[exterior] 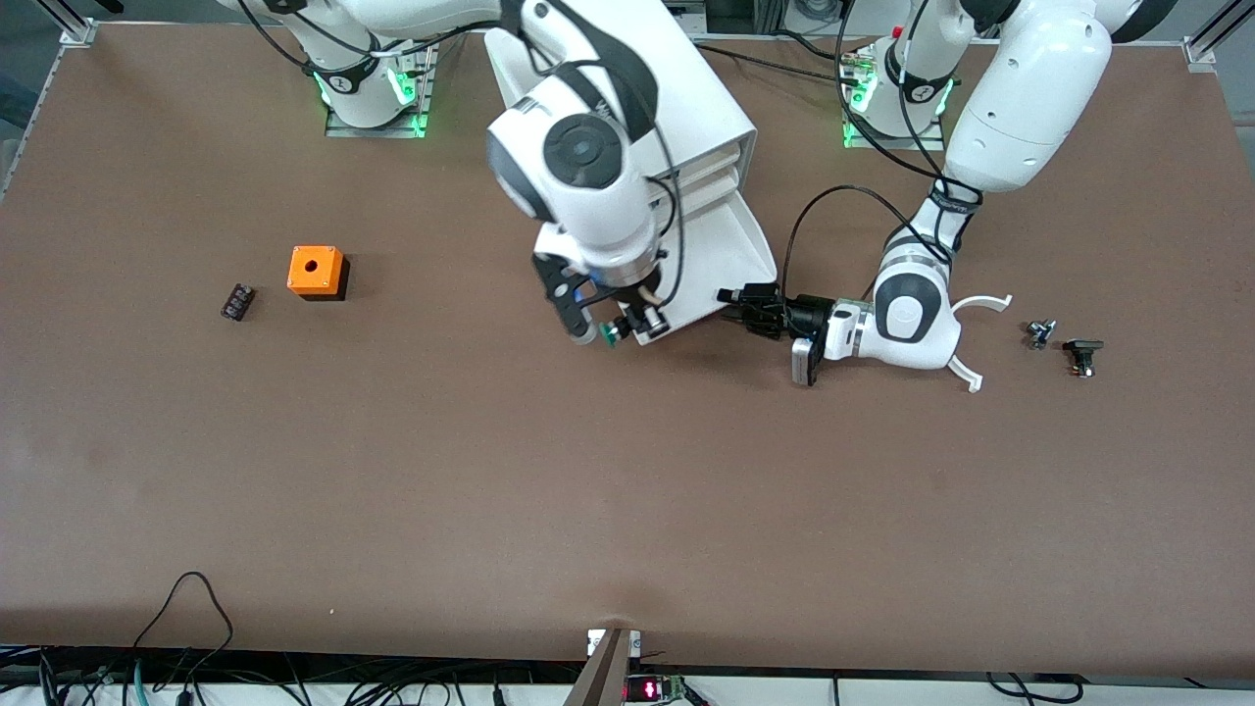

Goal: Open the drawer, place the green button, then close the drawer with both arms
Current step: 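Carry the green button into the open drawer while the left gripper withdraws, then open the right gripper to release the green button inside the drawer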

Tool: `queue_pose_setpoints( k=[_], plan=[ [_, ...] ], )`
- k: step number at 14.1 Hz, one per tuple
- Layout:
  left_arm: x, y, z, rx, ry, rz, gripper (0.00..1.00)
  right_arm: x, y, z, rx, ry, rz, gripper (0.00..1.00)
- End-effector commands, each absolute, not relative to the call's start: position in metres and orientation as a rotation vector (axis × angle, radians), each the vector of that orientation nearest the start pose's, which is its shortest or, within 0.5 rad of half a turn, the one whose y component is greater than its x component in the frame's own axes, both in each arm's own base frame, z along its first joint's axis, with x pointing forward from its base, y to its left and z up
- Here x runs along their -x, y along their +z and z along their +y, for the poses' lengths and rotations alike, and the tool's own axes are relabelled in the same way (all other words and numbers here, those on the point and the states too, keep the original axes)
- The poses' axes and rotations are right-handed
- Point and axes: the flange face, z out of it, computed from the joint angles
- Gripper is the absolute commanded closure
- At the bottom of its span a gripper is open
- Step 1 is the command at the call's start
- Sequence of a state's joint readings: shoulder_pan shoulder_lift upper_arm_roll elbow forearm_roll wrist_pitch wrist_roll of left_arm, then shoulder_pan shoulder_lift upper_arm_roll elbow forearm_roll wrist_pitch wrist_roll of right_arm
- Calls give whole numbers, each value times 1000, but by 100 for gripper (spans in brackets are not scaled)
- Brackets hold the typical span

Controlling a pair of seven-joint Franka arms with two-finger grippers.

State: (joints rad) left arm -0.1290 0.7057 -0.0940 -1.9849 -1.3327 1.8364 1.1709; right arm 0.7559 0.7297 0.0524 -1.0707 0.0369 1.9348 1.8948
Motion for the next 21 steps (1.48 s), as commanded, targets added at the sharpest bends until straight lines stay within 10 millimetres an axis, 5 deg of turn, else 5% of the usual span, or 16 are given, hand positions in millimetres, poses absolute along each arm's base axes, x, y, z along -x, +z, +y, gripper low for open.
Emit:
queue_pose_setpoints(
  k=[1,7,14,15,16,17,19,21],
  plan=[
    [-543,135,-178,-1905,-228,-335,0,-522,391,573,2494,25,1631,100],
    [-597,230,-144,-1987,-579,-295,0,-484,321,621,2436,-21,1698,100],
    [-622,356,-136,-2510,-772,-144,0,-443,282,642,2403,11,1811,96],
    [-630,371,-130,-2584,-740,-151,0,-445,283,640,2398,15,1818,70],
    [-637,381,-121,-2676,-707,-175,0,-447,286,639,2394,15,1818,24],
    [-640,384,-113,-2758,-690,-201,0,-447,286,639,2407,0,1807,0],
    [-647,397,-108,-2848,-648,-246,0,-451,292,637,2404,-7,1798,0],
    [-650,413,-136,-2977,-606,-366,0,-472,315,625,2381,-53,1779,0]
  ],
)
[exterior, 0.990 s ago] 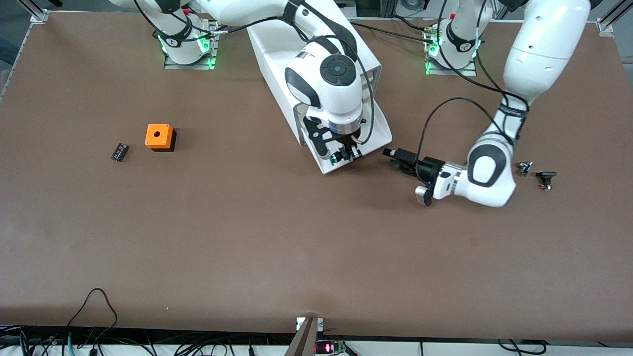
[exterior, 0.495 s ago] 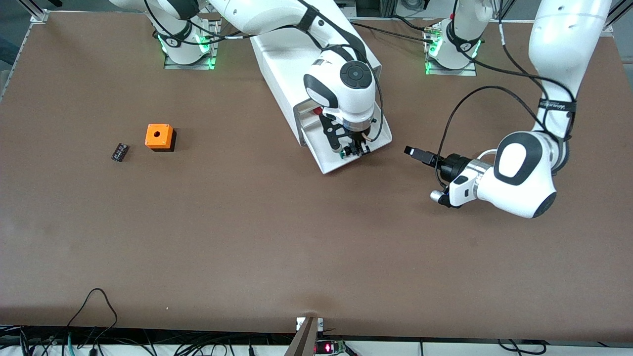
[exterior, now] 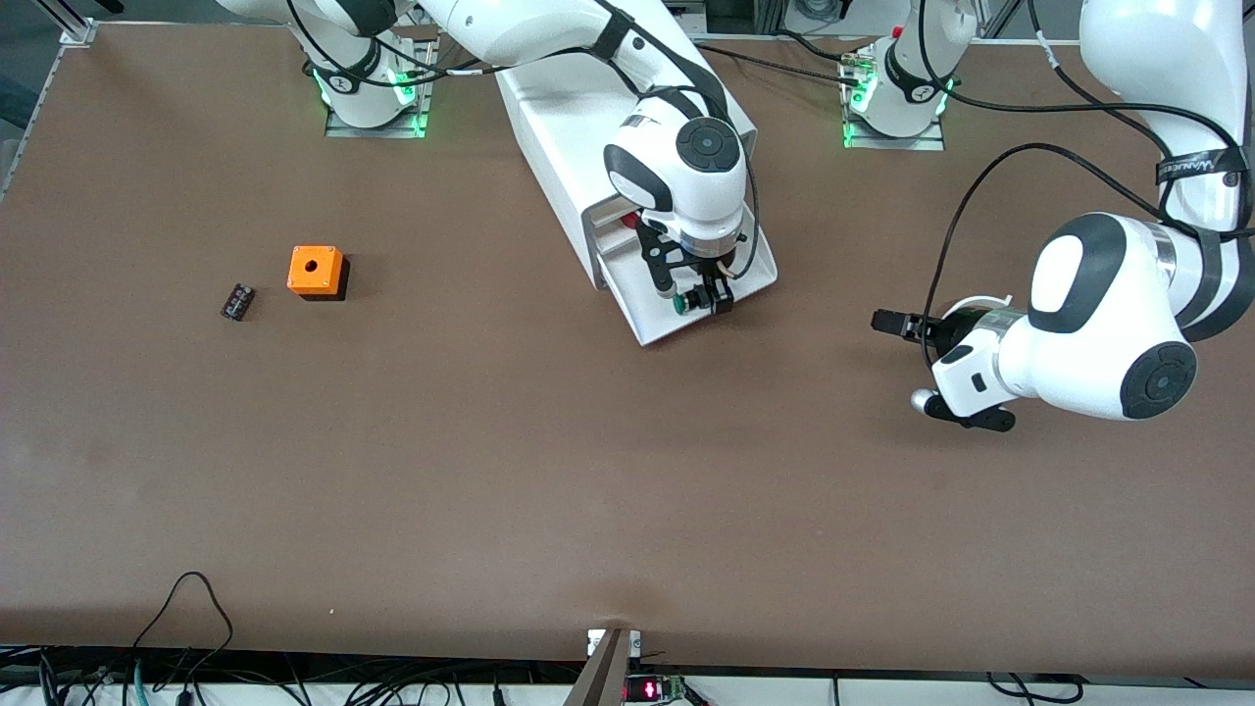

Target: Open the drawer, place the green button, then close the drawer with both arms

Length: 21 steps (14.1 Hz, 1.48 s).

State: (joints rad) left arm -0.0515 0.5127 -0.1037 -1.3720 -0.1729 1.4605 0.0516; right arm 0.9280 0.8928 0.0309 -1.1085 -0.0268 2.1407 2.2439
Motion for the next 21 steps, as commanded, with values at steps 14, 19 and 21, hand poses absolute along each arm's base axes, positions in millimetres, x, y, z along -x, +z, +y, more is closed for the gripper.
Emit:
queue_pose_setpoints(
  k=[14,19,21],
  plan=[
    [-606,297,-221,3076,383,-334,9,-637,433,370,2904,-52,992,0],
    [-548,248,-296,3086,206,-615,8,-672,434,262,2991,-47,794,0],
    [-535,245,-319,3063,197,-678,7,-677,441,222,3018,-47,705,0]
  ],
)
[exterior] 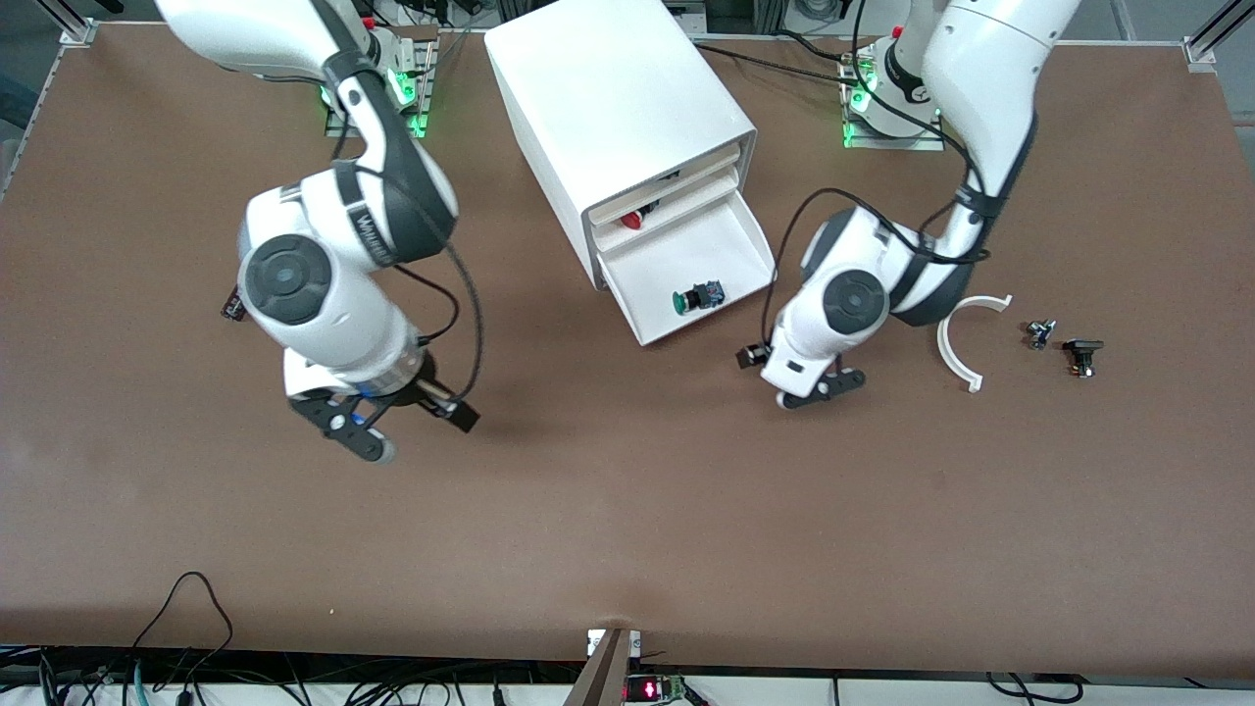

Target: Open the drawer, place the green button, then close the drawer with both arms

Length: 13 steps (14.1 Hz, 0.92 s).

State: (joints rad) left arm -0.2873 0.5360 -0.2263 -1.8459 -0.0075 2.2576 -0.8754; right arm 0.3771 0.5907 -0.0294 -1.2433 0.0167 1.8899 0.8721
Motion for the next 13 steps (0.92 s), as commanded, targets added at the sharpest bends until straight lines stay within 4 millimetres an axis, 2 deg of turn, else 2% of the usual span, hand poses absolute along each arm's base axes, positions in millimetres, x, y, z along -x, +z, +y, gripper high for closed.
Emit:
queue_pose_setpoints(
  k=[1,3,5,6,8,10,13],
  plan=[
    [-533,248,-322,3063,193,-683,7,-675,446,207,3025,-48,674,0],
    [-518,242,-332,3055,214,-650,7,-665,460,176,3053,-46,552,0],
    [-499,241,-354,3061,247,-628,6,-650,475,137,3071,-55,477,0],
    [-494,238,-356,3055,255,-634,6,-644,483,117,3081,-47,426,0],
    [-488,235,-360,3051,273,-619,6,-623,510,78,3092,-42,312,0],
    [-478,236,-369,3058,295,-594,4,-603,537,62,3097,-10,279,0],
    [-464,236,-381,3068,330,-564,4,-565,578,55,3103,-9,277,0]
  ],
)
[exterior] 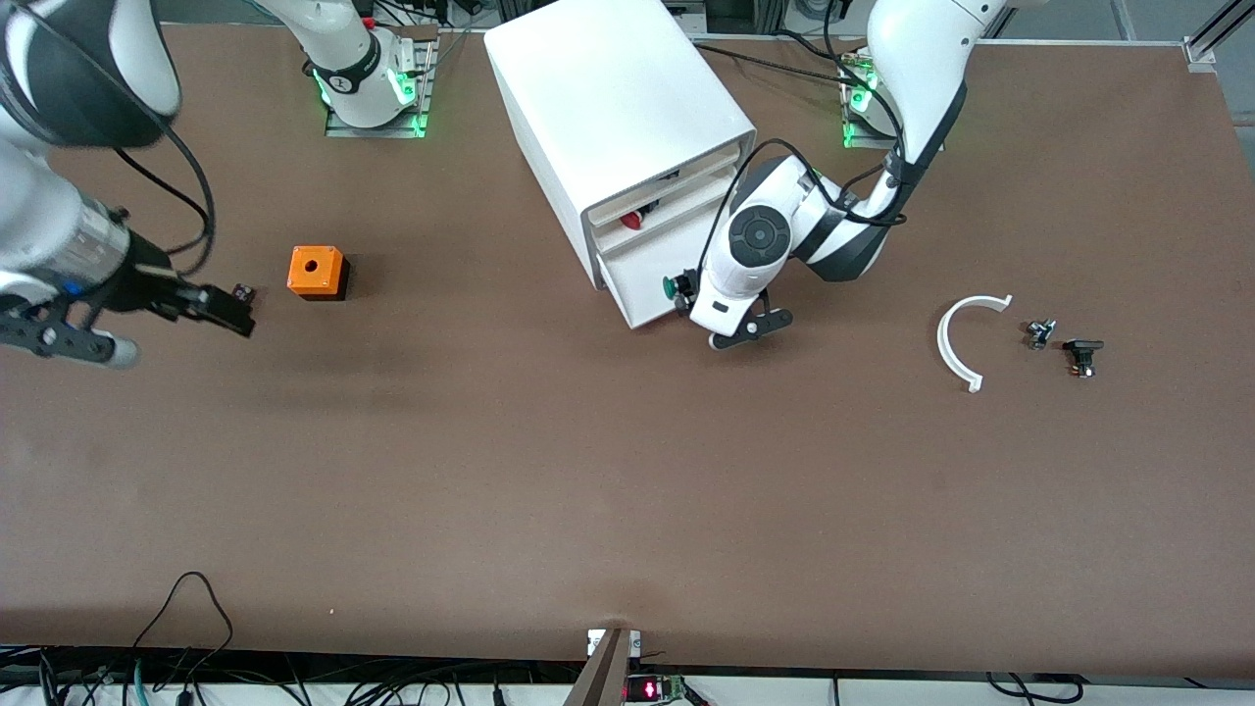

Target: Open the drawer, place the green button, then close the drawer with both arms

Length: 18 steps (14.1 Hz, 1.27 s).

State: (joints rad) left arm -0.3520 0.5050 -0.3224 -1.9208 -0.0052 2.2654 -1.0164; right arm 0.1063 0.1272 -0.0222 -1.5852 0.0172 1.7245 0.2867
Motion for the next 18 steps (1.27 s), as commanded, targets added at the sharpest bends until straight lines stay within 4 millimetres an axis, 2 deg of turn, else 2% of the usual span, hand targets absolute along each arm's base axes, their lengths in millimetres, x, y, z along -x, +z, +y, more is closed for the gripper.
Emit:
queue_pose_setpoints(
  k=[1,3,5,9,12,14,15,16,18],
  plan=[
    [-458,234,-385,3068,344,-551,3,-552,586,59,3106,-20,262,0],
    [-445,227,-389,3056,369,-522,3,-529,596,63,3110,-42,248,0],
    [-431,225,-395,3060,436,-535,3,-520,597,61,3119,-40,245,0],
    [-420,227,-406,3064,476,-545,2,-512,605,37,3130,-66,123,0],
    [-414,225,-409,3064,491,-531,2,-519,598,38,3145,-45,111,0],
    [-413,224,-410,3066,517,-550,2,-525,602,34,3143,-66,97,0],
    [-408,224,-415,3068,542,-555,2,-535,608,35,3138,-101,80,0],
    [-405,226,-417,3070,553,-555,2,-558,609,35,3136,-101,72,0],
    [-401,226,-419,3053,594,-555,2,-573,617,29,3136,-53,94,0]
  ],
)
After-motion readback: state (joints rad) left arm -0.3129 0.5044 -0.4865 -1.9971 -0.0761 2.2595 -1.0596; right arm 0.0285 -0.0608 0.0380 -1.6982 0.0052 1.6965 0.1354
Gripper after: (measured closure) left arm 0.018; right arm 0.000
